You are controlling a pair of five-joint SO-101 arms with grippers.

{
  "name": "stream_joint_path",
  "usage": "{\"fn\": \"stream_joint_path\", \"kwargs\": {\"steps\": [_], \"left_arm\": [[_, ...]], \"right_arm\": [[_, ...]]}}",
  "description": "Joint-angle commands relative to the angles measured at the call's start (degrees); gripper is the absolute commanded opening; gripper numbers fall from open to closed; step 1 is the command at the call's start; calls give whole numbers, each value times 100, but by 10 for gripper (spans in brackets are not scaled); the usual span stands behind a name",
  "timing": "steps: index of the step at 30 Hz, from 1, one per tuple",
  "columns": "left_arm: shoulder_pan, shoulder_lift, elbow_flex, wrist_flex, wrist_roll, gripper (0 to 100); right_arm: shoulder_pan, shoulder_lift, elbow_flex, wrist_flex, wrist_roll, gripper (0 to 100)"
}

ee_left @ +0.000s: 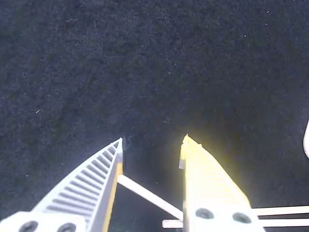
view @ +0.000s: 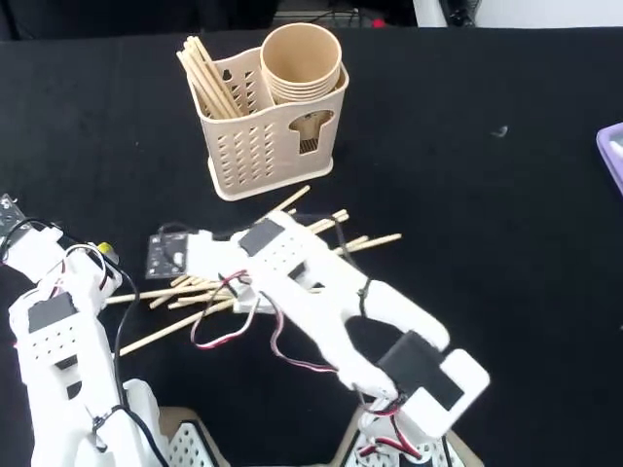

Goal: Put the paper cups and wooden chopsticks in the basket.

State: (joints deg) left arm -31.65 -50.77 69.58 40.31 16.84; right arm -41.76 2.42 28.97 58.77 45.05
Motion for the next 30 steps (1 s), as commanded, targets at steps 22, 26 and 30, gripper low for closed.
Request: {"fn": "stream_joint_path", "kwargs": {"steps": [22, 26, 30], "left_arm": [[66, -123, -22, -97, 26, 198], [66, -132, -22, -97, 26, 198], [66, -132, -13, -88, 26, 198]], "right_arm": [[686, -1771, 2167, -1116, -492, 162], [686, -2158, 2642, -1143, -484, 165], [686, -2167, 2774, -1240, -484, 166]]}}
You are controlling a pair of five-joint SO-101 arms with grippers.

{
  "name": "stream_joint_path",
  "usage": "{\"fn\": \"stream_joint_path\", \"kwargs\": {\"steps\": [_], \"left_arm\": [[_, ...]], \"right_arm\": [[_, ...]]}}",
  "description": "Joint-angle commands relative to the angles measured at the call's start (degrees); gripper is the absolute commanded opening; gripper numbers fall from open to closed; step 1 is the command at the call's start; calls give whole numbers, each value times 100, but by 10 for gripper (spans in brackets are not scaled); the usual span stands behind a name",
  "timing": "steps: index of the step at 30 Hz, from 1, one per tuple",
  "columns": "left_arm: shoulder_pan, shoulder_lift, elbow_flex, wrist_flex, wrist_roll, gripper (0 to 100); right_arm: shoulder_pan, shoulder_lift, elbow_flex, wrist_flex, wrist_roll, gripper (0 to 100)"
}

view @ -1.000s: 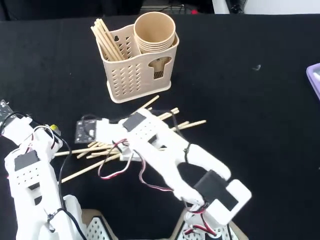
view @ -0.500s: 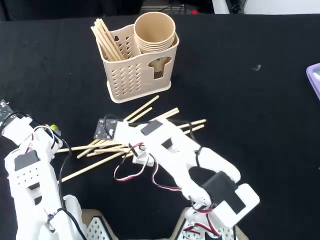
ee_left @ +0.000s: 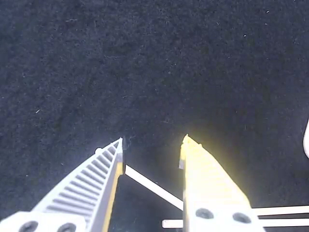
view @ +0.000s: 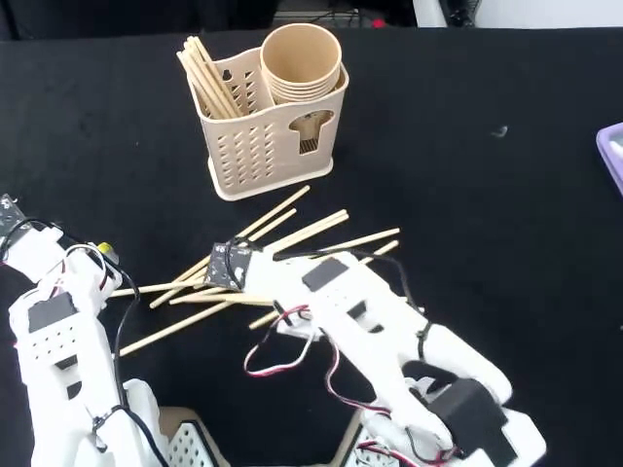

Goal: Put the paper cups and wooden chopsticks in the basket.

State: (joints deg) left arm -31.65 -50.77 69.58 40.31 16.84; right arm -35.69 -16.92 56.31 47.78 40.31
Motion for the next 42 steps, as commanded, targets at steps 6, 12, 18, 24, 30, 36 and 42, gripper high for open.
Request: {"fn": "stream_joint_path", "kwargs": {"steps": [6, 12, 18, 24, 30, 36, 42], "left_arm": [[66, -141, -13, -70, 26, 198], [66, -141, -13, -62, 26, 198], [66, -141, -13, -62, 26, 198], [66, -141, -13, -62, 26, 198], [66, -141, -13, -62, 26, 198], [66, -141, -13, -62, 26, 198], [66, -141, -13, -62, 26, 198]], "right_arm": [[88, -233, 57, -457, 26, 166], [448, -233, 57, -510, 563, 165], [686, -233, 453, -510, 879, 163], [879, -286, 752, -510, 976, 134], [1240, -286, 479, -492, 949, 23], [1512, -330, 347, -457, 967, 11], [1705, -1332, 558, 0, 949, 11]]}}
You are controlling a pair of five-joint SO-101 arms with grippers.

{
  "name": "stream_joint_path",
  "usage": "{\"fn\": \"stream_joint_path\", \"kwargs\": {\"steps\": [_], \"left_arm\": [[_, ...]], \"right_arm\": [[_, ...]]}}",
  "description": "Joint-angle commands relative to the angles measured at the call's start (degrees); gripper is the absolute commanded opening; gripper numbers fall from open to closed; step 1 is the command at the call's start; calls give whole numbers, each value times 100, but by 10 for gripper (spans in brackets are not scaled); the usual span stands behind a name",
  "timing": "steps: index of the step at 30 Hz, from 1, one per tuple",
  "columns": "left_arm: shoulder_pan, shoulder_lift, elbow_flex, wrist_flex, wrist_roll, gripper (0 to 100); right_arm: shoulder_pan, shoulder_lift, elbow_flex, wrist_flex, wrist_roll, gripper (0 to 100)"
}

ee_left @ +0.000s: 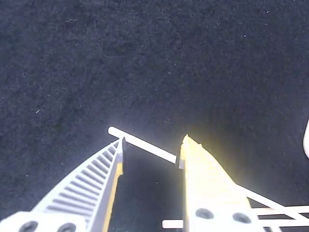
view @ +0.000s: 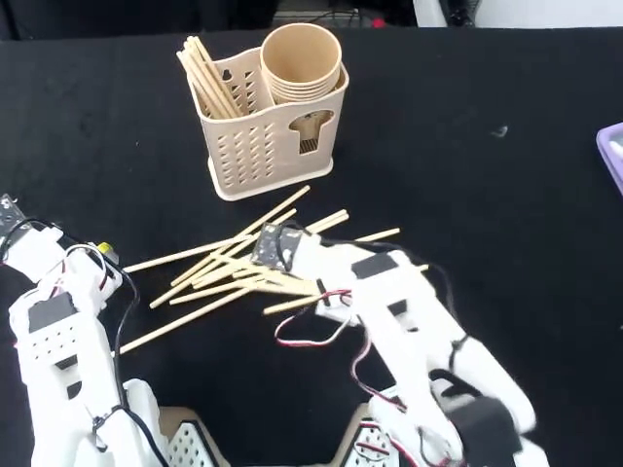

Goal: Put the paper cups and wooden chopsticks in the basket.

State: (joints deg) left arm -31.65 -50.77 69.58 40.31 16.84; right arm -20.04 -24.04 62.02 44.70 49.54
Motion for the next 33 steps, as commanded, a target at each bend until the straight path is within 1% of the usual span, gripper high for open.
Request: {"fn": "stream_joint_path", "kwargs": {"steps": [1, 3, 7, 12, 17, 18, 22, 23, 29, 33], "left_arm": [[66, -141, -13, -62, 26, 198], [75, -141, -13, -62, 26, 198], [198, -141, -13, -62, 18, 198], [233, -141, -13, -62, 18, 198], [224, -141, -13, -62, 18, 198], [224, -141, -13, -62, 18, 198], [224, -141, -13, -62, 18, 198], [215, -141, -13, -62, 18, 198], [215, -141, -13, -62, 18, 198], [215, -141, -13, -62, 18, 198]], "right_arm": [[141, -866, 75, 475, 26, 11], [132, -1262, 295, 668, 26, 14], [141, -1771, 743, 695, 18, 16], [132, -1824, 1015, 686, -167, 16], [132, -1815, 1042, 686, -176, 23], [132, -1815, 1051, 686, -176, 46], [114, -1815, 1174, 686, -185, 207], [114, -1824, 1209, 686, -176, 225], [114, -1824, 1226, 686, -141, 162], [114, -1824, 1226, 686, -132, 162]]}}
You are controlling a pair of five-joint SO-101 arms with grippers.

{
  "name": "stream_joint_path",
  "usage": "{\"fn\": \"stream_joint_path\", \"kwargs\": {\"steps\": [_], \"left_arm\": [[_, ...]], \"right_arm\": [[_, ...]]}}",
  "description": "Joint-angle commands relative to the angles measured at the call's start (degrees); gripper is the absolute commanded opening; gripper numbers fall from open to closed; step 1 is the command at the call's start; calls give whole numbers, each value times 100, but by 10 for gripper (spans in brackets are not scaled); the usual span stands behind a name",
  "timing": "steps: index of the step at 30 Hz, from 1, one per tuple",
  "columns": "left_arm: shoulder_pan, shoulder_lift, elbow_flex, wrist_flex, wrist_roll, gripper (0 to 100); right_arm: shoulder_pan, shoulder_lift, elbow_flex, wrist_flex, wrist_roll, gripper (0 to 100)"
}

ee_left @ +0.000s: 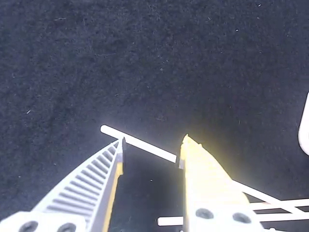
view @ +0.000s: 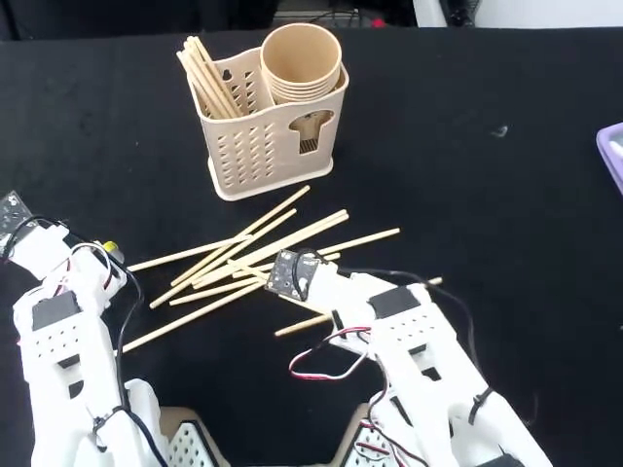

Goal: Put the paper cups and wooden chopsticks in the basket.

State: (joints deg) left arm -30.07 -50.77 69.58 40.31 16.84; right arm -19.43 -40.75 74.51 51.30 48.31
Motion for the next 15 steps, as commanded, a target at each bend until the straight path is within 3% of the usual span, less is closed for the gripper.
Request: {"fn": "stream_joint_path", "kwargs": {"steps": [1, 5, 9, 15], "left_arm": [[57, -141, -13, -62, 18, 198], [57, -141, -13, -62, 18, 198], [57, -141, -13, -62, 18, 198], [57, -141, -13, -62, 18, 198]], "right_arm": [[53, -154, -13, 26, -9, 159], [53, -154, -13, 26, -9, 149], [53, -171, -13, 26, -9, 14], [79, -189, -110, 70, -9, 11]]}}
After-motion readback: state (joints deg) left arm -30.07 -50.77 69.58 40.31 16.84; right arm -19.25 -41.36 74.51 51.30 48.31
